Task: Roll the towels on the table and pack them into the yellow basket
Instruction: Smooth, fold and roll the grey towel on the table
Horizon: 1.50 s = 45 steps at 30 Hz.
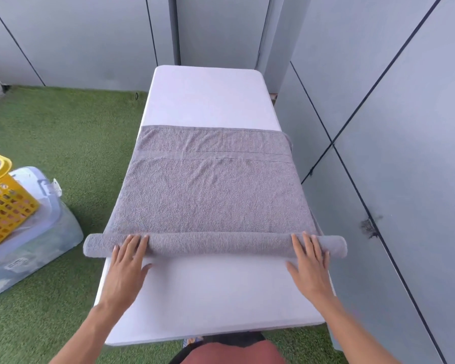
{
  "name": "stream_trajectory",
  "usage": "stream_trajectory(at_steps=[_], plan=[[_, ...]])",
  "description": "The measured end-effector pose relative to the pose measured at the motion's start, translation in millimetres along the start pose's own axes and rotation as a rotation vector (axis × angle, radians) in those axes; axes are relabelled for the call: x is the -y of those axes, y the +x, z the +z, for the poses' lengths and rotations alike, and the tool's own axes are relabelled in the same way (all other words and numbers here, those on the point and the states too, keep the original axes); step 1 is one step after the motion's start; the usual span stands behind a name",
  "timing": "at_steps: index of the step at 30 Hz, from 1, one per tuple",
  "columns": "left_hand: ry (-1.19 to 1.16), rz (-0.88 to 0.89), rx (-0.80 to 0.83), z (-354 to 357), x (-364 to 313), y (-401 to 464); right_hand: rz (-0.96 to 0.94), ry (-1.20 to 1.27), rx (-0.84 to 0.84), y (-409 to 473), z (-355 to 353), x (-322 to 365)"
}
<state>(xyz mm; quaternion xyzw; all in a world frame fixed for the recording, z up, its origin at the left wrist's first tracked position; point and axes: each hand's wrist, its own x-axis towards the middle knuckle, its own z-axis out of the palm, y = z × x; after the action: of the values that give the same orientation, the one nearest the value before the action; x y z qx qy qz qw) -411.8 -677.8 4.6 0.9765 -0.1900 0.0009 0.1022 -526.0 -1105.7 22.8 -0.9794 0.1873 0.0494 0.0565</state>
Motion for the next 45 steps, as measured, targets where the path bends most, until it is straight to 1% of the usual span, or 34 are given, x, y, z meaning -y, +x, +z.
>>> stream_trajectory(at_steps=[2, 4, 6, 8, 10, 11, 12, 13, 14, 15, 16, 17, 18, 19, 20, 22, 24, 28, 30, 31, 33, 35, 36, 37, 38, 39, 41, 42, 43, 45], plan=[[0.035, -0.042, -0.001, -9.1, 0.6, 18.4, 0.017, 0.034, -0.011, 14.2, -8.6, 3.7], [0.077, -0.046, 0.003, -15.6, 0.3, 30.7, -0.001, 0.055, -0.013, 23.9, -17.0, 3.4], [0.072, -0.076, 0.069, -22.6, -0.3, 33.5, -0.019, 0.061, 0.064, 23.8, -23.4, -1.1], [0.099, -0.112, 0.221, -29.5, -0.1, 33.6, -0.047, 0.054, 0.171, 20.9, -28.8, -9.3], [0.055, -0.109, 0.441, -40.2, 4.4, 39.7, -0.058, 0.082, 0.326, 24.5, -43.4, -15.3], [-0.02, -0.107, 0.544, -45.6, 7.4, 45.5, -0.048, 0.143, 0.418, 29.2, -52.2, -17.1], [-0.095, -0.108, 0.613, -50.6, 10.1, 52.0, -0.018, 0.241, 0.503, 35.5, -58.4, -18.1], [-0.17, -0.13, 0.651, -54.5, 12.4, 57.9, 0.019, 0.351, 0.535, 41.1, -60.9, -18.0], [-0.257, -0.18, 0.638, -55.4, 16.1, 63.1, 0.062, 0.448, 0.489, 44.9, -61.1, -16.6], [-0.35, -0.231, 0.565, -54.8, 19.1, 65.8, 0.088, 0.508, 0.346, 46.8, -57.9, -15.2], [-0.408, -0.251, 0.438, -53.6, 19.7, 64.8, 0.102, 0.51, 0.154, 45.9, -53.2, -12.4], [-0.407, -0.241, 0.255, -52.8, 17.8, 60.2, 0.098, 0.47, 0.001, 42.9, -46.5, -9.2], [-0.345, -0.2, 0.079, -49.9, 14.0, 52.4, 0.079, 0.401, -0.091, 36.5, -39.7, -5.0], [-0.263, -0.141, -0.041, -44.1, 10.6, 41.7, 0.053, 0.32, -0.117, 27.9, -33.1, -0.2], [-0.189, -0.073, -0.095, -36.6, 7.9, 30.1, 0.028, 0.238, -0.091, 19.3, -25.8, 3.6], [-0.1, 0.028, -0.047, -21.7, 3.2, 11.0, -0.014, 0.084, 0.018, 6.7, -15.6, 6.6], [-0.048, 0.052, -0.031, -14.7, 4.9, 11.0, -0.02, -0.004, 0.089, 11.8, -13.0, 7.0], [0.017, -0.059, 0.023, -27.5, -6.6, 36.8, -0.029, 0.071, 0.094, 34.5, -29.4, 10.2], [0.064, -0.062, 0.039, -30.3, -8.8, 39.9, -0.052, 0.069, 0.176, 37.4, -36.5, 4.6], [0.079, -0.053, 0.043, -29.9, -7.5, 37.8, -0.069, 0.07, 0.239, 37.6, -41.0, -0.3], [0.095, -0.035, 0.038, -27.5, -3.7, 29.4, -0.082, 0.133, 0.434, 38.5, -55.0, -9.5], [0.102, -0.029, 0.045, -26.5, -2.2, 23.5, -0.047, 0.291, 0.646, 45.4, -65.5, -16.8], [0.098, -0.033, 0.057, -26.7, -2.1, 23.5, -0.02, 0.358, 0.69, 49.4, -68.7, -17.4], [0.088, -0.046, 0.078, -27.9, -2.9, 24.2, 0.007, 0.42, 0.653, 52.9, -69.3, -16.8], [0.08, -0.065, 0.103, -29.0, -3.6, 25.7, 0.029, 0.444, 0.539, 54.9, -65.1, -15.9], [0.072, -0.086, 0.128, -30.4, -5.0, 27.1, 0.047, 0.431, 0.36, 54.1, -58.4, -13.2], [0.055, -0.115, 0.137, -31.5, -6.7, 28.5, 0.047, 0.296, 0.001, 40.2, -45.1, -1.8], [0.047, -0.119, 0.132, -31.3, -6.4, 27.6, 0.009, 0.214, -0.092, 29.3, -38.9, 4.8], [0.04, -0.113, 0.124, -31.0, -5.9, 26.5, -0.023, 0.146, -0.104, 17.6, -34.5, 10.5], [0.031, -0.097, 0.095, -28.6, -2.6, 25.1, -0.035, 0.042, 0.008, 1.8, -24.3, 13.1]])
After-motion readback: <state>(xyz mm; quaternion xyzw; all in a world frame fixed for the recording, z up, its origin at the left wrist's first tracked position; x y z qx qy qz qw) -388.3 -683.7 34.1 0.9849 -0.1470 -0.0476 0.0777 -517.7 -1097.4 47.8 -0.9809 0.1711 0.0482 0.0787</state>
